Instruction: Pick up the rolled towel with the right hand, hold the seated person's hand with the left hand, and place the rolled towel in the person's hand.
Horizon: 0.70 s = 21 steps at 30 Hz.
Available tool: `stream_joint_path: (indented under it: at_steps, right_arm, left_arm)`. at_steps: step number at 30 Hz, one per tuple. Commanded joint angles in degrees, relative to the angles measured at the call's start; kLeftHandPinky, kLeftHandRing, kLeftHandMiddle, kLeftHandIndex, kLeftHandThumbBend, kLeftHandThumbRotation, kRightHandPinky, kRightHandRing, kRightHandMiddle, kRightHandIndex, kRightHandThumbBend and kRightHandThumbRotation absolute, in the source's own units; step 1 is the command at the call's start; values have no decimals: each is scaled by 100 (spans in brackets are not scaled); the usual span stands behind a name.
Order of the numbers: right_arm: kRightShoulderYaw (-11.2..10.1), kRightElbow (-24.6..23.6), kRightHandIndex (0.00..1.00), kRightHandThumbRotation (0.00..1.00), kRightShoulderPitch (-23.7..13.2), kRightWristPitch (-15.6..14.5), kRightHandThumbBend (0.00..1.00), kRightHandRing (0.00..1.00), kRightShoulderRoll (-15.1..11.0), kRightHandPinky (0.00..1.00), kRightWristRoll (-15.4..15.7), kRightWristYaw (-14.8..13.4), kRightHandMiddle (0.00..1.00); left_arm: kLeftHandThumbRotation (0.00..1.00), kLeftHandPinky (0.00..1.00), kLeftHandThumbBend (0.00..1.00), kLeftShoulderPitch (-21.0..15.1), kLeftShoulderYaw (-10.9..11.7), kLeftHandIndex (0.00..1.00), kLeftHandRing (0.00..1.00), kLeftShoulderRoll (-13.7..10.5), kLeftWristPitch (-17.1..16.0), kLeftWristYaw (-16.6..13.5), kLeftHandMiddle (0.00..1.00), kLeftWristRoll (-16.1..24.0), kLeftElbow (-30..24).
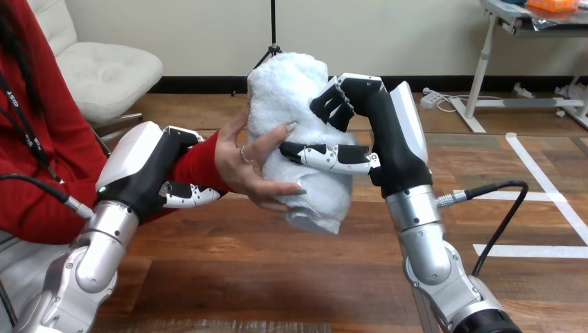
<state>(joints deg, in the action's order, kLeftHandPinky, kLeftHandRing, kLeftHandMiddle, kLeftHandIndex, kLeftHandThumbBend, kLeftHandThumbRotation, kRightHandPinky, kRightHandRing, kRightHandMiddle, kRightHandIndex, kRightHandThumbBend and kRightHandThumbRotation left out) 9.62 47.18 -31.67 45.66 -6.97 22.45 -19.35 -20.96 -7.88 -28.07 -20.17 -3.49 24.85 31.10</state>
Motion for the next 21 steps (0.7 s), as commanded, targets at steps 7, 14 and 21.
stream_joint_path:
  at_steps: [7,14,21]
  right_arm:
    - [97,-565,37,0,-31,-58,77,29,178,24,-158,393,34]
    - [80,-605,37,0,17,-111,77,29,182,24,-232,498,34]
    - [67,-632,37,0,64,-115,77,29,169,24,-285,591,33]
  left_arm:
    - [0,22,44,-660,260,40,28,214,-53,-72,35,-321,-465]
    - [0,22,45,-645,255,39,28,219,-80,-78,35,-315,-442]
    - [0,22,45,-613,250,39,28,230,-66,-80,35,-308,-455]
